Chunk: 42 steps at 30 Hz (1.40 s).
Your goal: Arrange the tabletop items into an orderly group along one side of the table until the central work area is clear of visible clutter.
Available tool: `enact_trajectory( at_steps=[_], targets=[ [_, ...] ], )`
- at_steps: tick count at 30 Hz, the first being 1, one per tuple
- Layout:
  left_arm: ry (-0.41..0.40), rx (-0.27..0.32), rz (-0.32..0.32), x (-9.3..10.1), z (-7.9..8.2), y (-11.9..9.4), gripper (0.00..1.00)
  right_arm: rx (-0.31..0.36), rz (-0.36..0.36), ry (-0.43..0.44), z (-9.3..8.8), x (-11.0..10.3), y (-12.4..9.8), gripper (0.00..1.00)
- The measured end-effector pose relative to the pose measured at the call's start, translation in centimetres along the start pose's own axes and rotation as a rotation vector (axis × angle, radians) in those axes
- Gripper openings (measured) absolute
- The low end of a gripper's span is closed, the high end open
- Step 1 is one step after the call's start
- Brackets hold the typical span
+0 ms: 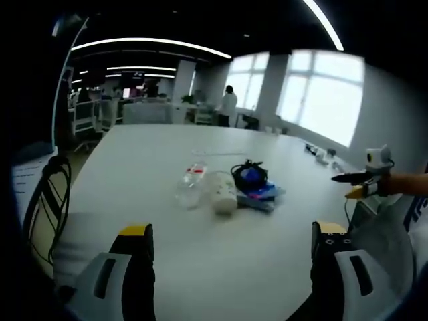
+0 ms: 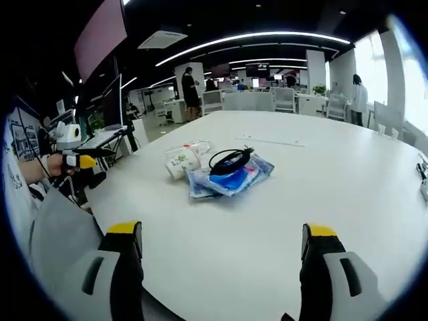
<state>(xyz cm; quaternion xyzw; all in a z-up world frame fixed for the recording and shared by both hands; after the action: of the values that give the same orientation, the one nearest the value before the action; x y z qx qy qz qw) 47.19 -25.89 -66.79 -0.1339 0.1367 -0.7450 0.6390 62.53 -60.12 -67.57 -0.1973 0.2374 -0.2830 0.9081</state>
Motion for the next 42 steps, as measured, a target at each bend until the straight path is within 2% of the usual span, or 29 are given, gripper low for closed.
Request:
enact_trajectory(
  at_steps=[16,42],
  targets=[
    [0.004,-0.013,-0.017,-0.2,0.1,0.5,0.94,-0.021,0.005,0.01,-0.3,0.0,0.6,0.97],
    [-0.017,-0.021,-0.027,-0.8,-0.5,1.1,0.93,-0.042,-0.002,0.021,-0.7,-0.3,1.3,0.96]
  ],
)
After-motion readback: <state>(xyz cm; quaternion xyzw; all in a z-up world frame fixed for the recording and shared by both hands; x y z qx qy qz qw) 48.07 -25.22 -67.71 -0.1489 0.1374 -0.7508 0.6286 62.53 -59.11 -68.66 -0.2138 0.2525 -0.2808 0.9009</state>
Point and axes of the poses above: the point that each gripper's makers call its tool centre point, and the gripper's own axes: y roughly forward along the fingers, x roughly to its right, z roughly out of its top, the point moved 5 cm from there along -y, roughly backward along the fingers, and after that the axes turned 13 degrees about y, right-handed, at the moved point
